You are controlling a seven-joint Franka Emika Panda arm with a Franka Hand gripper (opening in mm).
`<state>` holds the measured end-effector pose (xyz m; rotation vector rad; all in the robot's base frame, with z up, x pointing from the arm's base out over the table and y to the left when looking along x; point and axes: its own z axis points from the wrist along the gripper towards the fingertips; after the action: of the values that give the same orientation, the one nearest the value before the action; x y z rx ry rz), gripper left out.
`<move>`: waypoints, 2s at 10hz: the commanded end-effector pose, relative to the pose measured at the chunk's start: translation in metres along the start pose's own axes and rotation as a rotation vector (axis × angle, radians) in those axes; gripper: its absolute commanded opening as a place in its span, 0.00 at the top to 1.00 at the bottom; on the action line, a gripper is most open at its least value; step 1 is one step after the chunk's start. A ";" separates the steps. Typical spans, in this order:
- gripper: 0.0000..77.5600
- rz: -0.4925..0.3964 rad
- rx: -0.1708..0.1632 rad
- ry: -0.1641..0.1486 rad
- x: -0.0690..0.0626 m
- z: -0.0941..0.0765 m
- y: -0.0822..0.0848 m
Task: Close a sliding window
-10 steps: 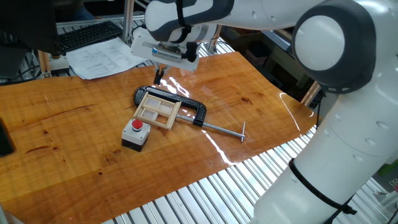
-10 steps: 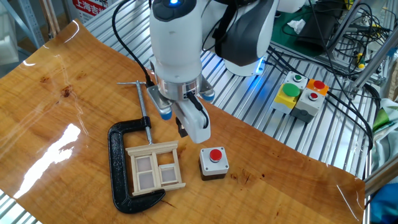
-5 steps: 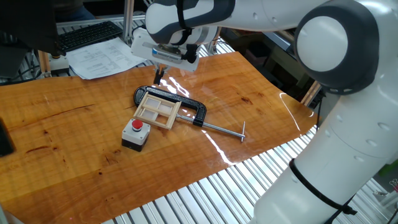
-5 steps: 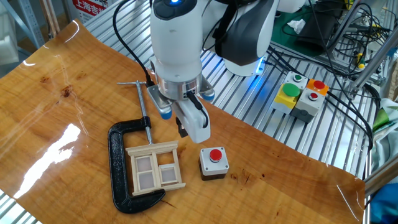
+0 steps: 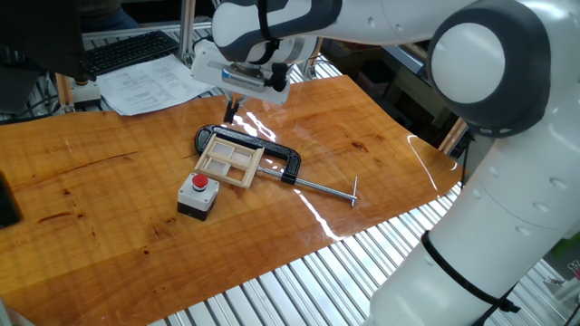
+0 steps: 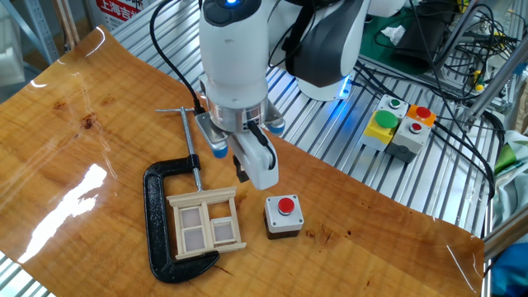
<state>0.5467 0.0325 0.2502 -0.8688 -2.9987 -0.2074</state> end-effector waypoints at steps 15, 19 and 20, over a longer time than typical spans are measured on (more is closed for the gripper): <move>1.00 -0.031 -0.020 -0.101 -0.025 0.119 0.004; 1.00 -0.032 -0.014 -0.111 -0.025 0.127 0.002; 1.00 -0.033 -0.010 -0.112 -0.025 0.127 0.002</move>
<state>0.5684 0.0454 0.1435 -0.8758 -3.0829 -0.1875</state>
